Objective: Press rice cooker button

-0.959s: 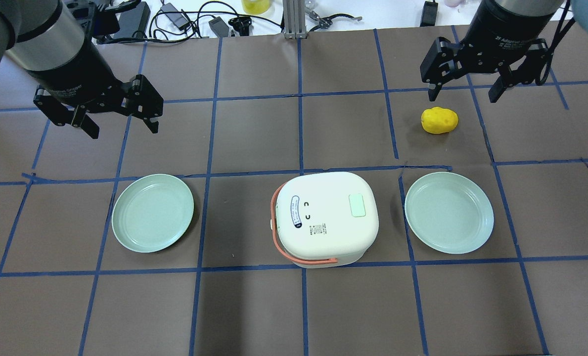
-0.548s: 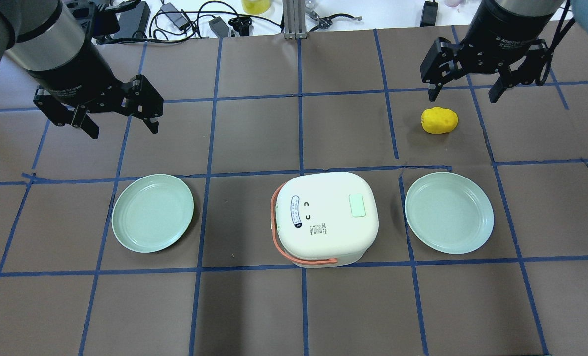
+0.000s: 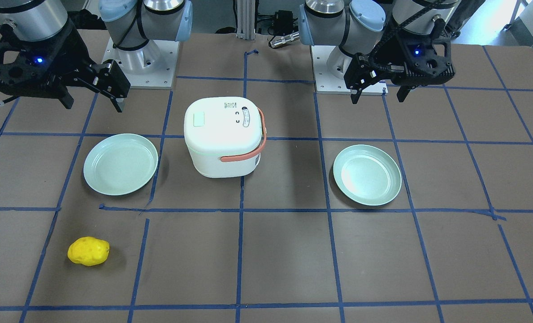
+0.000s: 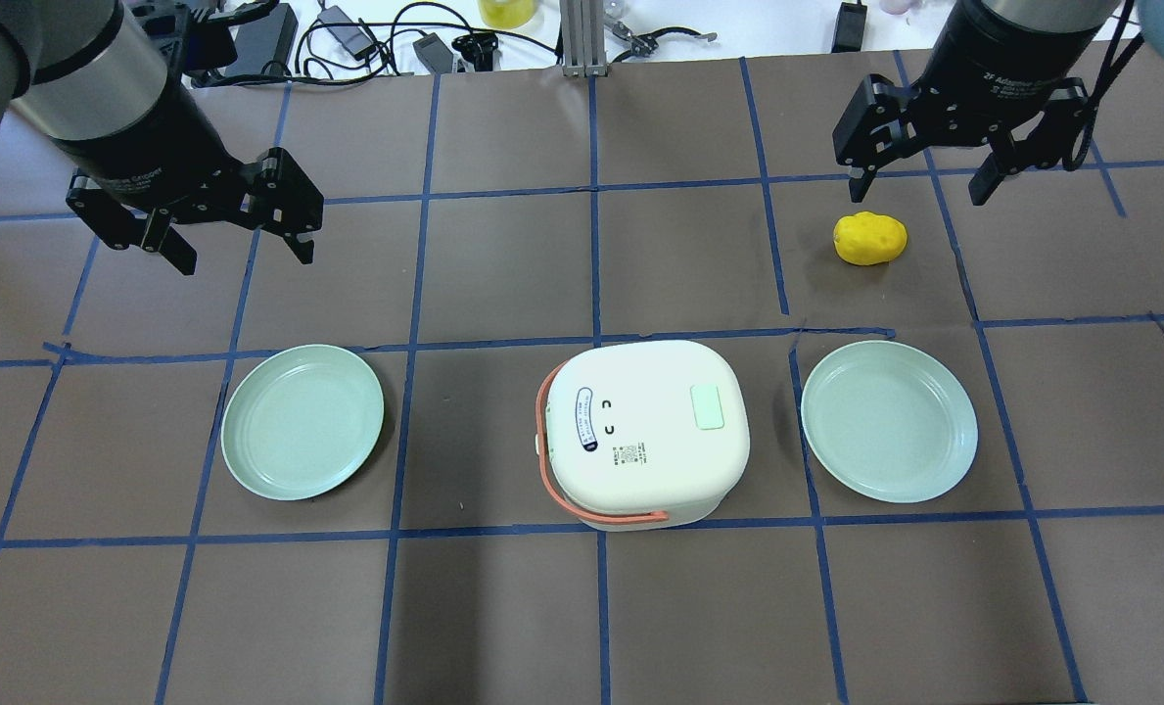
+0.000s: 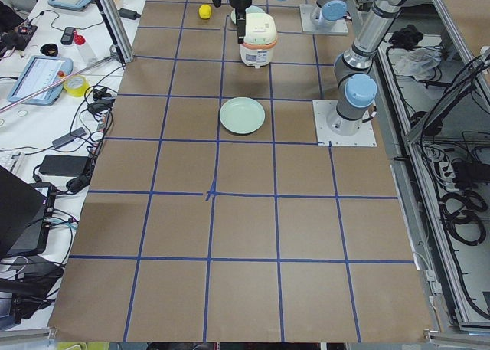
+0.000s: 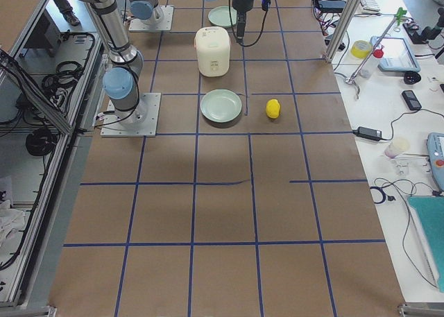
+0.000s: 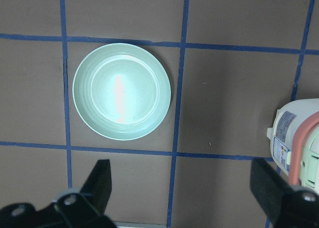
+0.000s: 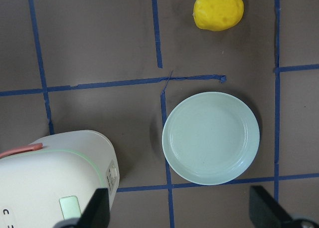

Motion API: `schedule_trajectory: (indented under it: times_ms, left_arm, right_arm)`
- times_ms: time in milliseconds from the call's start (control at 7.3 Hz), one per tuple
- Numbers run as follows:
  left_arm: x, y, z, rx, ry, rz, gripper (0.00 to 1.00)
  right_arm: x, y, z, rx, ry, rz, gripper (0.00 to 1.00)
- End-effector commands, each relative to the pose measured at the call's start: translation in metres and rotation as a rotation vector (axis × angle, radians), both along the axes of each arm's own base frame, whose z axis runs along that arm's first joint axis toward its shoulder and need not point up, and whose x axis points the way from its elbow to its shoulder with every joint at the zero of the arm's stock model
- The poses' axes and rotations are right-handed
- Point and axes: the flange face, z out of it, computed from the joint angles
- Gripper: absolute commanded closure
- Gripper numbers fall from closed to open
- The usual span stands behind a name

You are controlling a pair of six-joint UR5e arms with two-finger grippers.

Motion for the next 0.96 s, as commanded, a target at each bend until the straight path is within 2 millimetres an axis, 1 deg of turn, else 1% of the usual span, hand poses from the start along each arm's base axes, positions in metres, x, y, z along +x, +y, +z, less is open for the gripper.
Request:
schedule_trajectory:
  times_ms: [0, 274, 548, 685, 822]
  left_arm:
    - [0.000, 0.000, 0.000, 0.000, 0.000, 0.000, 0.00]
    - [0.000, 0.000, 0.000, 0.000, 0.000, 0.000, 0.00]
    - [0.000, 0.000, 0.000, 0.000, 0.000, 0.000, 0.00]
    - [0.000, 0.000, 0.000, 0.000, 0.000, 0.000, 0.00]
    - [0.000, 0.000, 0.000, 0.000, 0.000, 0.000, 0.00]
  right_arm:
    - [0.000, 0.000, 0.000, 0.000, -0.001, 0.000, 0.00]
    - [0.001, 0.000, 0.004, -0.010, -0.003, 0.001, 0.00]
    - [0.009, 0.001, 0.005, -0.013, -0.061, -0.002, 0.07]
    - [0.011, 0.002, 0.006, -0.012, -0.063, -0.002, 0.15]
    - [0.014, 0.005, 0.002, -0.001, -0.082, 0.000, 0.36]
